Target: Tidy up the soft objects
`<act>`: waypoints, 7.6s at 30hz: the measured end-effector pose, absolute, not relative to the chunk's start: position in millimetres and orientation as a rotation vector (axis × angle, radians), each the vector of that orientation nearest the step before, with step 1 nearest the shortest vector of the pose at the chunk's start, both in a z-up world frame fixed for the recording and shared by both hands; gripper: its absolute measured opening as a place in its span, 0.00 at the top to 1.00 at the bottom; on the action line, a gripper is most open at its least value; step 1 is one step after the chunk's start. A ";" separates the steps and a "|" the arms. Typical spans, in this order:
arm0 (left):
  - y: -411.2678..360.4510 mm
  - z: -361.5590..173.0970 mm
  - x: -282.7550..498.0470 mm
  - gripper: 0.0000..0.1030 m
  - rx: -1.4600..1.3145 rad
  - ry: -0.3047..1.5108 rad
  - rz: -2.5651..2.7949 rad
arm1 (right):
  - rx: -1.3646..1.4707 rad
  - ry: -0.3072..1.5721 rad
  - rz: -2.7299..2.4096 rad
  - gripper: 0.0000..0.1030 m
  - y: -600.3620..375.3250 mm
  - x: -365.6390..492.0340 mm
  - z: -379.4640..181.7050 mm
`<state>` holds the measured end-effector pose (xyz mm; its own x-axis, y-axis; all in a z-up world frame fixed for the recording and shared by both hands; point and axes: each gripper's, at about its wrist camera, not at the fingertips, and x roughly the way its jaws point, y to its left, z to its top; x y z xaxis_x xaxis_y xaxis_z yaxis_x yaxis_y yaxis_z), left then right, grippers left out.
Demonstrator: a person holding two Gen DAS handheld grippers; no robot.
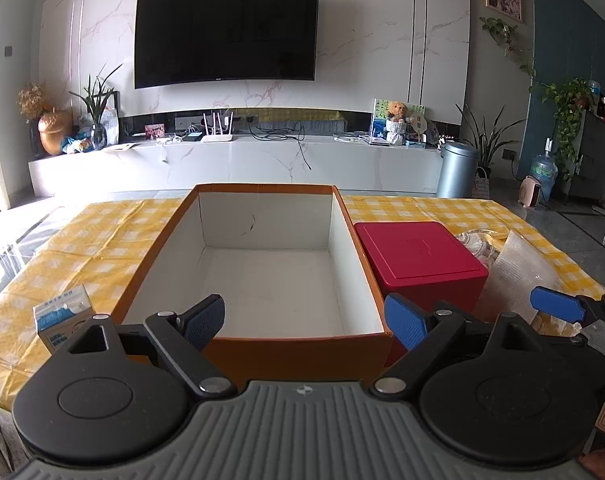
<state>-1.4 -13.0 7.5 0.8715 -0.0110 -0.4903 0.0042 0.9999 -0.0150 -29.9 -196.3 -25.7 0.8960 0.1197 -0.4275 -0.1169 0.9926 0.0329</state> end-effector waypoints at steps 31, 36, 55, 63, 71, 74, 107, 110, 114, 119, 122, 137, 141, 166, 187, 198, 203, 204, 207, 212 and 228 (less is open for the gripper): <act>-57.8 -4.1 41.5 0.00 0.167 0.596 -0.257 | 0.231 0.847 -0.086 0.15 -346.0 92.2 -30.5; -66.0 -6.7 40.6 0.00 0.211 0.603 -0.253 | 0.235 0.833 -0.052 0.14 -347.0 104.6 -37.0; -124.9 -22.2 46.2 0.00 0.468 0.604 -0.381 | 0.477 0.684 0.202 1.00 -368.0 87.6 -35.6; -169.1 -50.5 47.9 0.00 0.652 0.550 -0.453 | 0.514 0.500 0.225 1.00 -377.3 68.7 -20.3; -208.0 -71.3 57.0 0.00 0.791 0.480 -0.451 | 0.544 0.474 0.191 1.00 -389.6 67.8 -22.0; -214.9 -72.6 61.2 0.00 0.821 0.469 -0.470 | 0.565 0.448 0.163 1.00 -397.0 63.1 -21.9; -269.4 -143.6 98.4 0.66 1.127 0.563 -0.589 | 0.727 0.256 0.162 1.00 -426.8 28.6 -21.4; -255.7 -117.0 98.3 0.69 0.961 0.604 -0.587 | 0.734 0.251 0.167 1.00 -427.8 27.6 -21.8; -215.5 -83.6 94.4 0.96 0.708 0.639 -0.692 | 0.732 0.268 0.171 1.00 -426.2 30.0 -21.2; -194.2 -83.4 94.8 0.96 0.666 0.651 -0.674 | 0.732 0.274 0.171 1.00 -425.4 31.8 -20.6; -192.0 -94.9 99.4 0.96 0.663 0.673 -0.664 | 0.722 0.277 0.169 1.00 -424.9 30.7 -19.9; -190.8 -118.1 85.4 0.18 0.524 0.813 -0.796 | 0.713 0.304 0.171 1.00 -423.2 33.3 -21.5; -197.9 -118.9 86.9 0.18 0.502 0.805 -0.759 | 0.718 0.307 0.173 1.00 -423.7 34.0 -21.6; -162.1 -66.8 71.4 0.46 0.304 0.684 -0.678 | 0.731 0.316 0.193 1.00 -424.6 39.7 -26.4; -28.1 52.0 26.1 0.45 0.045 0.450 -0.221 | 0.682 0.160 0.230 1.00 -408.5 14.0 22.5; 44.9 73.0 32.5 0.45 -0.142 0.383 -0.053 | 0.597 0.146 0.554 1.00 -315.2 9.4 93.6; 64.8 75.8 34.8 0.45 -0.184 0.337 -0.005 | 0.513 0.228 0.689 1.00 -245.8 19.4 105.0; 68.3 71.9 36.2 0.45 -0.199 0.331 0.009 | 0.502 0.248 0.707 1.00 -232.6 21.8 103.8; 82.0 56.3 39.2 0.45 -0.205 0.354 0.049 | 0.450 0.331 0.743 1.00 -193.2 31.8 92.8; 109.3 41.0 39.0 0.45 -0.288 0.376 0.086 | 0.330 0.468 0.751 1.00 -136.7 48.1 56.9; 144.7 36.5 32.2 0.46 -0.367 0.406 0.108 | 0.314 0.866 0.866 1.00 -55.6 104.6 -7.0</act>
<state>32.2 144.7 36.5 0.9139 0.0298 -0.4049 -0.1752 0.9286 -0.3271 104.6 -55.6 -7.0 0.3445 0.7720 -0.5342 -0.5343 0.6291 0.5646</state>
